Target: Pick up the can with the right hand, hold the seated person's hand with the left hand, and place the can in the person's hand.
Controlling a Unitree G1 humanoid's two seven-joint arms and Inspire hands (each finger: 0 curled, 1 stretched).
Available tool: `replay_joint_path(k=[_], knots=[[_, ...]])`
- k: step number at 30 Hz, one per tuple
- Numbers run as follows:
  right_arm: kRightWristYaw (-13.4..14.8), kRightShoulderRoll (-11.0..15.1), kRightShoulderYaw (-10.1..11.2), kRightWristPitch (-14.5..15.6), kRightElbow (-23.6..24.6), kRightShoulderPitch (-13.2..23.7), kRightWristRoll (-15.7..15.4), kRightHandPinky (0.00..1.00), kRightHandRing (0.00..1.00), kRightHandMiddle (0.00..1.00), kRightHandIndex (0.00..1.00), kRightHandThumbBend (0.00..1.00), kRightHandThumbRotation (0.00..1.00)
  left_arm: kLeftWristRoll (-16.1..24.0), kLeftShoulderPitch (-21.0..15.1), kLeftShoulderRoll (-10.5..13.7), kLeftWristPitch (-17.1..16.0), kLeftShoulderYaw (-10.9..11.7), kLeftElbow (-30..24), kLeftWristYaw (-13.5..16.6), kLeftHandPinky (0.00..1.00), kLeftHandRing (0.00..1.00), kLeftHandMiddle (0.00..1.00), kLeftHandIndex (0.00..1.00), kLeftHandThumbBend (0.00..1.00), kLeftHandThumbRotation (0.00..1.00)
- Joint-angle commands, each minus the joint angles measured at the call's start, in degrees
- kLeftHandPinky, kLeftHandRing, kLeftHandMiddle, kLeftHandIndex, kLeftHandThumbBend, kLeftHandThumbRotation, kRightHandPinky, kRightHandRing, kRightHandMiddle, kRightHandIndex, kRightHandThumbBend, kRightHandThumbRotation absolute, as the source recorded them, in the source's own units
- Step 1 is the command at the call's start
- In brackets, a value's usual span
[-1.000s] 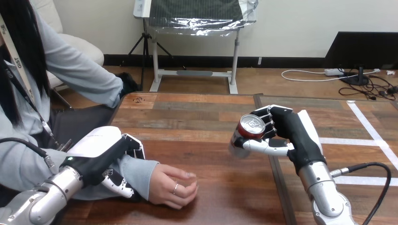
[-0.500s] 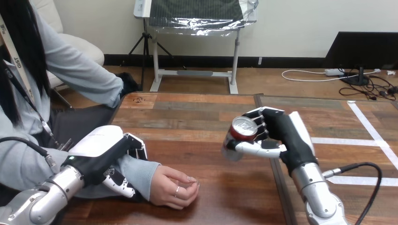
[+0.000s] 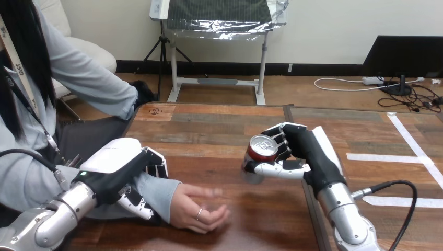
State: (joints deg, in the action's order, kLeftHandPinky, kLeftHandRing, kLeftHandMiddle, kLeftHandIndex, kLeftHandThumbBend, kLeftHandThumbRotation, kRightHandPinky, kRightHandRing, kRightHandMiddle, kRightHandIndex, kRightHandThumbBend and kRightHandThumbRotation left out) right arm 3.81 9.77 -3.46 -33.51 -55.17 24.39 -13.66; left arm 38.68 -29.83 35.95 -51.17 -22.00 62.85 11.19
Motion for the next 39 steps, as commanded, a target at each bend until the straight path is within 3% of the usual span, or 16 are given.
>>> replay_joint_path(k=[1,39], knots=[[0.9,-1.1,-0.2,0.5,4.5,3.9,0.3,0.37,0.42,0.49,0.53,0.77,0.00,-2.1,-5.4,-1.6,-2.0,1.7,-5.1,1.6,0.27,0.32,0.38,0.40,0.94,0.00],[0.0,-2.8,-2.2,1.2,9.2,0.5,-0.2,0.34,0.40,0.48,0.52,0.78,0.00,-2.8,-6.4,-3.8,-1.0,1.9,-6.5,0.4,0.26,0.31,0.37,0.40,0.95,0.00]])
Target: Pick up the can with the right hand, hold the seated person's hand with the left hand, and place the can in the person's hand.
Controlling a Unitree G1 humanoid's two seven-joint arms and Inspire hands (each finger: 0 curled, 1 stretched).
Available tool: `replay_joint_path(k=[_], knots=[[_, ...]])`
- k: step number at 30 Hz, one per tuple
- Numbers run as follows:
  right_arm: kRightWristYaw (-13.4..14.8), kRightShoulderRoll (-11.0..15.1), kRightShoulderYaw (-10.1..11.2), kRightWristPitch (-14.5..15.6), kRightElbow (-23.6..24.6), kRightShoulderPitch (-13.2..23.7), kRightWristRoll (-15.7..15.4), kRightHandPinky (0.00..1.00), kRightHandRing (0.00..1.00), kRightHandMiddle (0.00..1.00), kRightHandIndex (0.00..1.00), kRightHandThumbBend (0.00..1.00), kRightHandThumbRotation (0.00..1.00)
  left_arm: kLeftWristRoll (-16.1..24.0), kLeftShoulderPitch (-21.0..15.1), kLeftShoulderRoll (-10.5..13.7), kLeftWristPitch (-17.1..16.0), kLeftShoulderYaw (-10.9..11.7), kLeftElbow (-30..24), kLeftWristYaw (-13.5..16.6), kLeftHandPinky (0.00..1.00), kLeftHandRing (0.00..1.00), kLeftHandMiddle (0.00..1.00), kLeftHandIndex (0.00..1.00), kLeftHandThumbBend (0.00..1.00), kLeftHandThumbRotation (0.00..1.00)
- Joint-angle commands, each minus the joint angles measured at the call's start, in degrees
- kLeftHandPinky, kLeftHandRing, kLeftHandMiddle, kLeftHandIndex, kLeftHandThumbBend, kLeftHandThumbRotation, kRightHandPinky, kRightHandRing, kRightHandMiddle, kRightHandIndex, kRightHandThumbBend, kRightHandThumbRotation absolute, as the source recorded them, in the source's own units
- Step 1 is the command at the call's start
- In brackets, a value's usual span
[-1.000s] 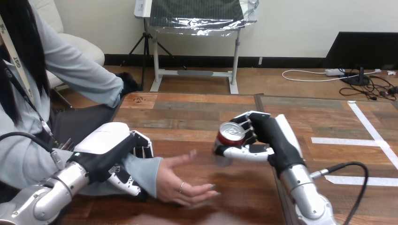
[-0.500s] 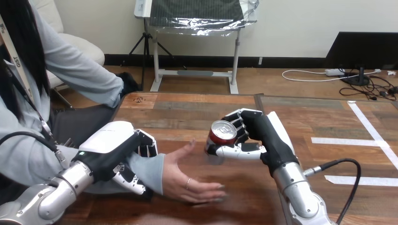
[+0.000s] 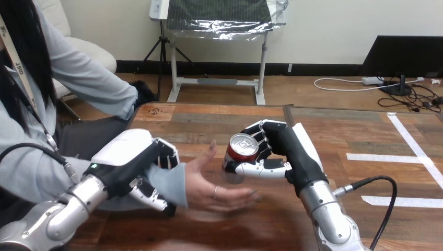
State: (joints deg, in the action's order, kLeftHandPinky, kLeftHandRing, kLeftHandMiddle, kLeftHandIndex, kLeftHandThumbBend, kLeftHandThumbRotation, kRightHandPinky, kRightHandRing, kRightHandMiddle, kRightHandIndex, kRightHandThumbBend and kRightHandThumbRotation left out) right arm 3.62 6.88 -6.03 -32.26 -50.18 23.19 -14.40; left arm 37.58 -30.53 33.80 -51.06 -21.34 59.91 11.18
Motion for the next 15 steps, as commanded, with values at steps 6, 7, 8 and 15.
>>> replay_joint_path(k=[6,7,8,15], knots=[[-0.5,-0.1,-0.1,0.2,5.5,0.9,0.7,0.36,0.41,0.48,0.52,0.78,0.00,-1.6,-6.1,-2.0,-1.6,1.2,-3.4,0.7,0.25,0.30,0.37,0.40,0.96,0.00],[-0.6,-0.1,-0.1,0.3,5.7,0.8,0.7,0.36,0.41,0.48,0.52,0.78,0.00,-1.6,-6.1,-2.0,-1.6,1.2,-3.4,0.7,0.25,0.30,0.37,0.40,0.96,0.00],[-0.9,-0.1,-0.3,0.3,6.1,0.6,0.7,0.37,0.41,0.48,0.52,0.78,0.00,-1.7,-6.1,-2.1,-1.6,1.2,-3.5,0.5,0.25,0.30,0.37,0.39,0.96,0.00],[-1.7,-0.4,-0.9,1.4,9.4,-1.3,0.3,0.38,0.43,0.49,0.53,0.78,0.00,-2.4,-6.3,-2.5,-1.3,1.3,-3.8,-0.6,0.25,0.30,0.37,0.39,0.95,0.00]])
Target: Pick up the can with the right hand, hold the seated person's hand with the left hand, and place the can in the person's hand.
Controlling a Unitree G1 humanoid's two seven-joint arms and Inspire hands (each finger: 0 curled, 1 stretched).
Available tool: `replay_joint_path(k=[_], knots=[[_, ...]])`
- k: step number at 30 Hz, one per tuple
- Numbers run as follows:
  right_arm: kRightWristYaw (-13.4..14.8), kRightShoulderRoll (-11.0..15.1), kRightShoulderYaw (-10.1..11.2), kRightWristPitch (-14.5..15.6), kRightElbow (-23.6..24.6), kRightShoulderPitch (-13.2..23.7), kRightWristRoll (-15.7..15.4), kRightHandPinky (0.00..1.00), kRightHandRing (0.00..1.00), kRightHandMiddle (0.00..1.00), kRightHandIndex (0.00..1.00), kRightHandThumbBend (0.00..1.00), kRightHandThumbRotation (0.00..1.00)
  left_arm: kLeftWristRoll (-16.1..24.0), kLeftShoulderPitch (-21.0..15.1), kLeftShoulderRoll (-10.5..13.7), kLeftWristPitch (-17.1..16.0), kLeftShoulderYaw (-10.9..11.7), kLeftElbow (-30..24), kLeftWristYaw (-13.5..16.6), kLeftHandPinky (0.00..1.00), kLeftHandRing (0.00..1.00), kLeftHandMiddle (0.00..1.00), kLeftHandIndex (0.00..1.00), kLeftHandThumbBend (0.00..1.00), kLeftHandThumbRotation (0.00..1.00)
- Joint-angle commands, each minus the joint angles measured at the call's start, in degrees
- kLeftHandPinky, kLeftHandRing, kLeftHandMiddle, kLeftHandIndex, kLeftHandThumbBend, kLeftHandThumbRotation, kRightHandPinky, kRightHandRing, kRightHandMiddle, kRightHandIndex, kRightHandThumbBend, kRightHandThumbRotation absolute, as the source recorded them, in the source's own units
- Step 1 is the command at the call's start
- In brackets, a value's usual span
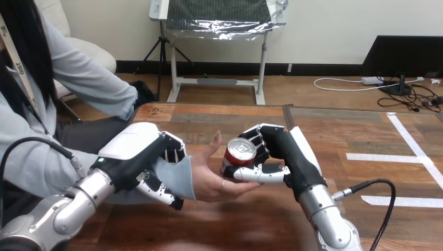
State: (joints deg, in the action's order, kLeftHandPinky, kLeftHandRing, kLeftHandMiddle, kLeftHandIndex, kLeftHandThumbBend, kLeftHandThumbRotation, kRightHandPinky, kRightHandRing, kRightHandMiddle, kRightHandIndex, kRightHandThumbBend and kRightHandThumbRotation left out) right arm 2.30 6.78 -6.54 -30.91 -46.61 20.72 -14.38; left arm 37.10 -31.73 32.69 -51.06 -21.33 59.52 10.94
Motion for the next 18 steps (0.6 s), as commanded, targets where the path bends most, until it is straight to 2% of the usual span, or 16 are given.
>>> replay_joint_path(k=[1,18], knots=[[-0.5,-0.4,-0.5,0.2,6.3,0.9,0.3,0.38,0.43,0.49,0.53,0.78,0.00,-2.0,-5.1,-1.4,-1.3,1.3,-3.5,-0.4,0.25,0.30,0.37,0.39,0.95,0.00],[-2.4,-1.2,-1.0,1.7,12.7,-2.9,0.9,0.38,0.43,0.49,0.52,0.79,0.00,-2.3,-4.9,-2.1,-1.4,1.2,-3.8,-1.0,0.25,0.30,0.37,0.40,0.95,0.00]])
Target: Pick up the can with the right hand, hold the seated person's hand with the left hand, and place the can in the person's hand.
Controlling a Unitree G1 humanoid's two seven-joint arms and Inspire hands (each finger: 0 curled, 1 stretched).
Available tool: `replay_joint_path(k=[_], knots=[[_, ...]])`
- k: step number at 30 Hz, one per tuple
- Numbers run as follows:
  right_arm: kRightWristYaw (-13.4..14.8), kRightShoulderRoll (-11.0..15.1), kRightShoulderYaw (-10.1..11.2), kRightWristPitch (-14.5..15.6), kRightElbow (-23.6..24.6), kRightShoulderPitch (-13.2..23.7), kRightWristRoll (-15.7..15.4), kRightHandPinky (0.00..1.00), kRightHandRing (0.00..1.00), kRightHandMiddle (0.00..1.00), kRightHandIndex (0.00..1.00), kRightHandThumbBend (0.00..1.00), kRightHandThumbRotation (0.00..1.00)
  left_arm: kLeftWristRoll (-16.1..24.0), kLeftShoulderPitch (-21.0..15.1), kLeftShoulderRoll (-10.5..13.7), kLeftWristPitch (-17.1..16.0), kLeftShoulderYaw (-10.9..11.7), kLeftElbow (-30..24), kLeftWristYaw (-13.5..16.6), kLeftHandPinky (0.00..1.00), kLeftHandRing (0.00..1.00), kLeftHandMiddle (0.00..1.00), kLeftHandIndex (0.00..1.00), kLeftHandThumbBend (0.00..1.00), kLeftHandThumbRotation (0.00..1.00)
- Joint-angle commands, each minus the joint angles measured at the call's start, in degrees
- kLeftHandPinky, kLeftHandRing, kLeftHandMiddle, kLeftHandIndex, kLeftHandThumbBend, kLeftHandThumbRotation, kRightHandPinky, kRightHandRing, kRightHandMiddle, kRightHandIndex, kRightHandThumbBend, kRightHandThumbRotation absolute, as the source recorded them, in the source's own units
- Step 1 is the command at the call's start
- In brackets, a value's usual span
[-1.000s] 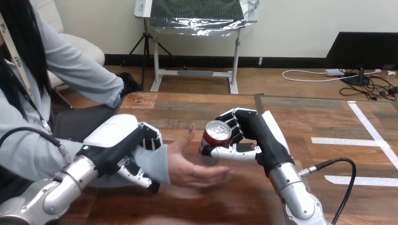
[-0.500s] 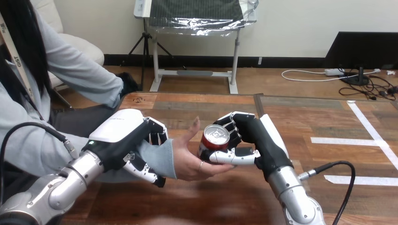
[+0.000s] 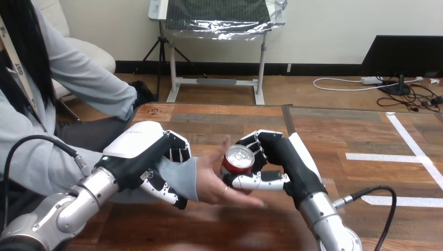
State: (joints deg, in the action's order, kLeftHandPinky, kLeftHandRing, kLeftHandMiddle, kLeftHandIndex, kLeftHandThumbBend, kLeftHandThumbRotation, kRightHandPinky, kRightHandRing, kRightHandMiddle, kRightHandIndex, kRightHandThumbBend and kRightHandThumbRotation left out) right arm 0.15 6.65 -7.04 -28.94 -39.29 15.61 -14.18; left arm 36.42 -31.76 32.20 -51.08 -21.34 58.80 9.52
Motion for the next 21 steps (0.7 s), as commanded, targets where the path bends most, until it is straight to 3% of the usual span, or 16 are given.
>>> replay_joint_path(k=[1,21], knots=[[-0.3,-1.1,-0.5,-0.2,5.6,2.1,0.7,0.38,0.43,0.49,0.52,0.79,0.00,-1.7,-4.9,-1.6,-1.4,1.2,-3.1,0.4,0.25,0.30,0.37,0.40,0.95,0.00],[-1.0,-1.7,-1.2,3.0,11.3,-0.3,1.1,0.37,0.41,0.48,0.52,0.78,0.00,-1.8,-4.9,-1.9,-1.3,1.2,-3.3,-0.1,0.25,0.30,0.37,0.39,0.95,0.01]])
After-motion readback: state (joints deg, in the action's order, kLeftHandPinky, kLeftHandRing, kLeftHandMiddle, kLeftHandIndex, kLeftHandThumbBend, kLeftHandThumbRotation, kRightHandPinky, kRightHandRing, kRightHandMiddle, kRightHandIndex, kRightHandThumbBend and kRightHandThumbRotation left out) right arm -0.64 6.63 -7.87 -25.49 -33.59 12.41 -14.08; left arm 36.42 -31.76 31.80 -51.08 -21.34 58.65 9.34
